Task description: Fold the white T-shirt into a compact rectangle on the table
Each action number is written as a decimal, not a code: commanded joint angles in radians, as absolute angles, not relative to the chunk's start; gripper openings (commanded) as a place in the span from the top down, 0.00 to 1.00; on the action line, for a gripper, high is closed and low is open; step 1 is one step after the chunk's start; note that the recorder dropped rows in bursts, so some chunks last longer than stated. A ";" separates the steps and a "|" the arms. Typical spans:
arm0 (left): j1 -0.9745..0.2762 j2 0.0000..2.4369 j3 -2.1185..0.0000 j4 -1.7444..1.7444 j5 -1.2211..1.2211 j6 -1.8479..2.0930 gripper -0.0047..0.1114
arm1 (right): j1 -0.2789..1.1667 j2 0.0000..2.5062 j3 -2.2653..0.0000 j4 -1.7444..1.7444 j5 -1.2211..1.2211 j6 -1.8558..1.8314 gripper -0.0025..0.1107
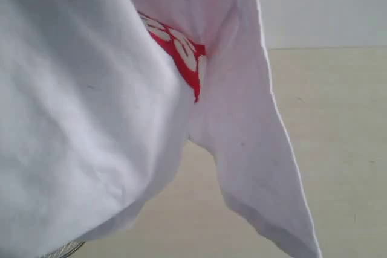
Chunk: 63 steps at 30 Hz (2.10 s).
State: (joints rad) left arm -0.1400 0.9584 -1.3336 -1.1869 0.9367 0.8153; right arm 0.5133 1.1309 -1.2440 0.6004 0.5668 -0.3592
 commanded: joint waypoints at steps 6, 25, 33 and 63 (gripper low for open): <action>-0.141 0.969 -1.340 -1.282 0.976 0.856 0.92 | 0.508 1.055 -1.250 0.374 0.648 -0.213 0.98; -0.318 1.021 -1.217 -1.247 0.880 0.943 0.92 | 0.508 0.975 -1.250 0.085 0.788 -0.023 0.98; -0.336 1.057 -1.205 -1.244 0.865 0.943 0.92 | 0.508 0.948 -1.250 -0.053 0.825 0.056 0.98; -0.451 1.268 -1.156 -1.189 0.689 0.988 0.92 | 0.508 1.066 -1.066 -0.181 0.794 0.142 0.98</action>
State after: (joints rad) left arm -0.4445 1.2628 -1.1582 -1.1743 0.7151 0.9721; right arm 0.5095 1.0171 -1.1533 -0.2234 0.8618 0.1323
